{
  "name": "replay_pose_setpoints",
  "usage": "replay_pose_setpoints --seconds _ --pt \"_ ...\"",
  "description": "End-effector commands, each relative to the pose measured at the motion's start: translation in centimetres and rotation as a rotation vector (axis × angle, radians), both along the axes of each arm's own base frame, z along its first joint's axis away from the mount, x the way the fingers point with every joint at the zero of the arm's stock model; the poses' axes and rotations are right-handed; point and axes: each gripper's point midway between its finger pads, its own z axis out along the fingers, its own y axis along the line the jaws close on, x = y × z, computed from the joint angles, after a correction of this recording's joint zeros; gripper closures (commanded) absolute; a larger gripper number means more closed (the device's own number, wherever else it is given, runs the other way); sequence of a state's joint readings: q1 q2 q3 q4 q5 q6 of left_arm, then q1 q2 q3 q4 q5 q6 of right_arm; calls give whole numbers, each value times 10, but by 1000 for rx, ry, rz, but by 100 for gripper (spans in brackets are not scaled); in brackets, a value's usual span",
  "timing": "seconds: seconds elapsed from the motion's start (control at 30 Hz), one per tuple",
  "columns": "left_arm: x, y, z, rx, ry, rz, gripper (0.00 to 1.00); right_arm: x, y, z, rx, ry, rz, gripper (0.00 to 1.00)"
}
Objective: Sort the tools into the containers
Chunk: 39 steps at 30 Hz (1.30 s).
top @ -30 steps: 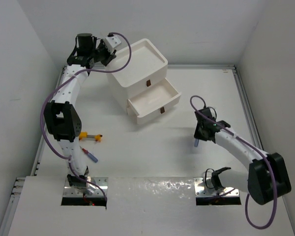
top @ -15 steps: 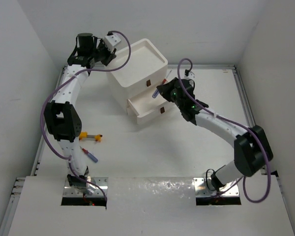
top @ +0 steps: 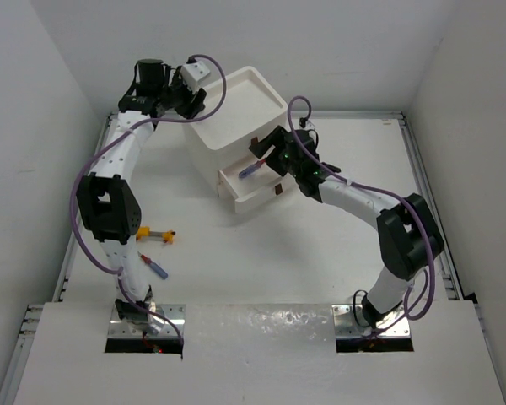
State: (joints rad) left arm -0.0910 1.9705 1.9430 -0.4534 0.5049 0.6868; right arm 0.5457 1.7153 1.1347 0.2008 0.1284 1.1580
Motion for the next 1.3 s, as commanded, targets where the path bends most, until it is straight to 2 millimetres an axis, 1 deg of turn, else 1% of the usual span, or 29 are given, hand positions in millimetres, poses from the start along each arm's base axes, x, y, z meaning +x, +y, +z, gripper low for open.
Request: replay_pose_setpoints --seconds 0.0,0.07,0.17,0.2,0.23,0.27,0.3,0.33,0.37,0.4,0.43,0.47,0.5,0.53,0.57,0.6,0.63,0.67,0.73,0.77,0.8,0.83,0.93,0.97,1.03,1.07,1.13,1.17,1.27 --pt "-21 -13 -11 -18 107 -40 47 1 6 46 22 -98 38 31" --pt "-25 -16 1 -27 93 -50 45 -3 4 56 4 -136 52 31" --pt "-33 -19 34 -55 50 -62 43 -9 3 74 -88 -236 105 31" --pt "-39 -20 60 -66 7 -77 42 -13 0 88 -110 -280 116 31" --pt "-45 -21 71 -61 -6 -92 42 -16 -2 95 -139 -311 136 30" --pt "-61 -21 71 -20 14 -139 42 -21 -4 95 -215 -344 182 28" --pt "-72 -19 79 11 -1 -168 42 -24 -6 100 -251 -362 205 27" --pt "-98 -13 85 99 -26 -228 42 -29 -12 110 -323 -415 233 26" --pt "-115 -9 66 157 8 -272 42 -35 -16 108 -363 -419 264 22" --pt "-135 -3 58 236 9 -330 42 -42 -20 117 -382 -448 276 20" --pt "-169 6 65 358 -48 -412 44 -46 -24 118 -413 -469 296 18" --pt "-185 15 35 412 20 -428 49 -51 -25 114 -412 -473 332 17" --pt "-208 21 43 452 -14 -435 51 -54 -26 115 -412 -488 354 17" --pt "-225 26 33 497 7 -479 53 -58 -29 118 -421 -504 377 16" --pt "-240 32 12 523 68 -500 54 -60 -28 121 -420 -516 400 16" --pt "-256 35 10 542 79 -519 55 -65 -24 121 -418 -530 449 15" --pt "-263 38 3 550 105 -512 55 -67 -25 121 -422 -527 465 15" --pt "-273 44 -21 575 171 -518 55 -68 -25 123 -426 -538 481 15" --pt "-289 54 -36 673 162 -570 55 -71 -27 124 -451 -553 510 15" --pt "-302 66 -65 740 235 -602 55 -73 -29 122 -464 -547 516 15" --pt "-310 70 -75 816 214 -671 55 -72 -31 122 -481 -556 516 15" --pt "-329 84 -107 887 302 -723 55 -73 -33 121 -488 -558 512 15" --pt "-356 98 -142 988 344 -858 55 -73 -40 117 -505 -549 489 14" --pt "-372 102 -164 985 405 -897 55 -75 -43 114 -511 -543 486 14" --pt "-371 99 -179 973 401 -891 53 -76 -44 109 -515 -535 480 14" --pt "-377 96 -191 949 426 -908 51 -77 -45 104 -518 -524 479 14" --pt "-376 94 -203 947 442 -900 50 -78 -47 97 -517 -505 482 14" --pt "-384 98 -214 954 489 -923 49 -78 -47 96 -517 -501 477 14" --pt "-404 110 -234 980 573 -964 49 -77 -51 87 -528 -474 459 14"
